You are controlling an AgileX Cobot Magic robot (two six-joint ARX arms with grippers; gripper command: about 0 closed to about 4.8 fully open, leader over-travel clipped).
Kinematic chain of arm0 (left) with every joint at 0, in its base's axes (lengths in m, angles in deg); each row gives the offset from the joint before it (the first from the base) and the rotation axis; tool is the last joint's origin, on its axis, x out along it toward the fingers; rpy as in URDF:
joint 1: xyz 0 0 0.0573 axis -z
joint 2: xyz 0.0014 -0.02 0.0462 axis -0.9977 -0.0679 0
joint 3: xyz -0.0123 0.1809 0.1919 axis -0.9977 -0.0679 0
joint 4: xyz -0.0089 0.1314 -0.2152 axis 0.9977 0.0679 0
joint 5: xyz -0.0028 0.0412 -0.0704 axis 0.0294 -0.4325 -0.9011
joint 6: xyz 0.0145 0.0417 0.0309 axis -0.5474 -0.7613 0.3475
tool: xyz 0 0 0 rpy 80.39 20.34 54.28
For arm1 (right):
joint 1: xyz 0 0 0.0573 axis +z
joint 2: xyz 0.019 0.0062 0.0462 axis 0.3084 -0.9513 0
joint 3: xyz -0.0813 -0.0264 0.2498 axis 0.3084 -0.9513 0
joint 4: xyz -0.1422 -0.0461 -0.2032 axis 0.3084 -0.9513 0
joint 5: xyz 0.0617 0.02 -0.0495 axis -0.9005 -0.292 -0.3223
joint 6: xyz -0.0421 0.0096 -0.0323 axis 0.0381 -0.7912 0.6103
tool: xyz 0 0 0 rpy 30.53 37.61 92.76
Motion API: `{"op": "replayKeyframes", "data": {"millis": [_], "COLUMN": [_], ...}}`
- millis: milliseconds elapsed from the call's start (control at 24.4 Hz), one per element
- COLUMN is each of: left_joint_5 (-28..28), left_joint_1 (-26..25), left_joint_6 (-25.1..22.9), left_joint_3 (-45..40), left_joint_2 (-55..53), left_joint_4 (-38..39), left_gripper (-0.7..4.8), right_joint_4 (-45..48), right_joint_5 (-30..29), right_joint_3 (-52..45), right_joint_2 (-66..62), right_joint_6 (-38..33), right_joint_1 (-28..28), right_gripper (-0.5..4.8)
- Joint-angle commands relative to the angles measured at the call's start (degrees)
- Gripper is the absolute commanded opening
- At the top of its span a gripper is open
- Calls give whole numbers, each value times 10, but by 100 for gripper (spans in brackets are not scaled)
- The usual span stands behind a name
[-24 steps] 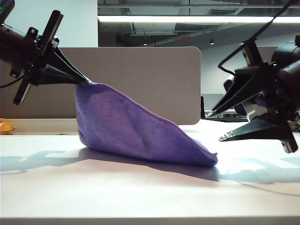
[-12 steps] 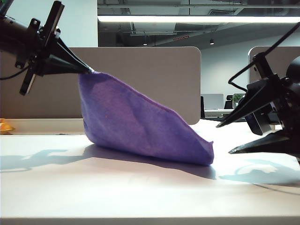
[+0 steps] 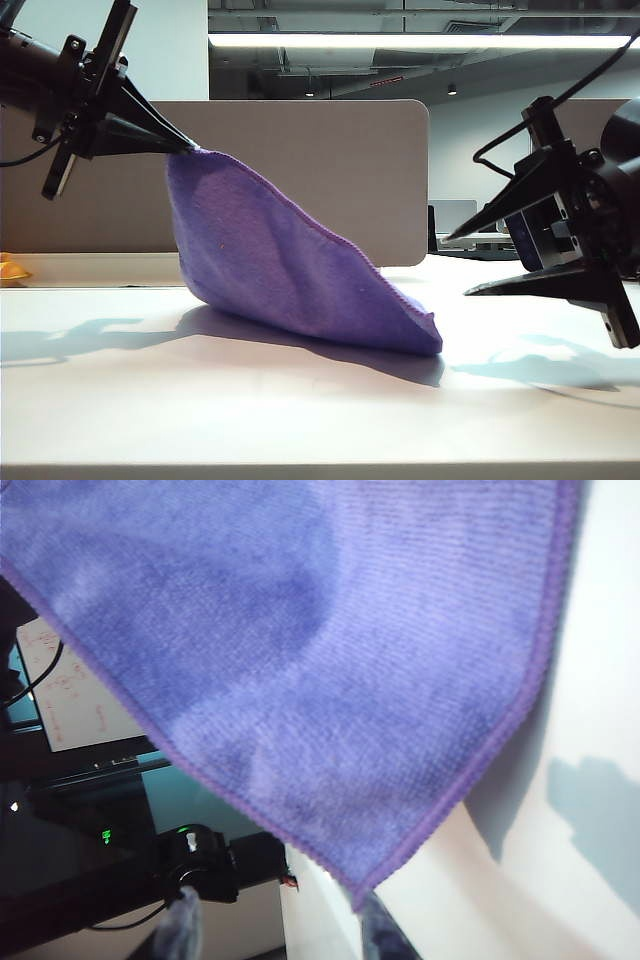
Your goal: Fold the bottom of the cloth upward, then fold it vertically to form a square shape.
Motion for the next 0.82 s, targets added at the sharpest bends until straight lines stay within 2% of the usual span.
{"op": "replayKeyframes", "data": {"millis": [41,246,410,615,820], "left_joint_5": [25,18,16,16,-8], "left_joint_1": [-1,-1,-1,-1,-1], "left_joint_6": [-4,-4,-4,-2,1], "left_joint_3": [1,1,1,2,12], "left_joint_2": [-4,-32,-34,-34,-34], "left_joint_4": [9,8,2,0,3], "left_gripper": [-5,-5,-5,-5,-5], "right_joint_4": [0,-8,0,-7,-13], "right_joint_5": [-28,-31,19,70,75], "right_joint_3": [1,1,1,1,1], "right_joint_2": [1,1,1,-3,-34], "right_joint_6": [2,9,39,34,35], "right_joint_1": [0,25,56,71,71], "right_gripper": [211,211,206,206,206]}}
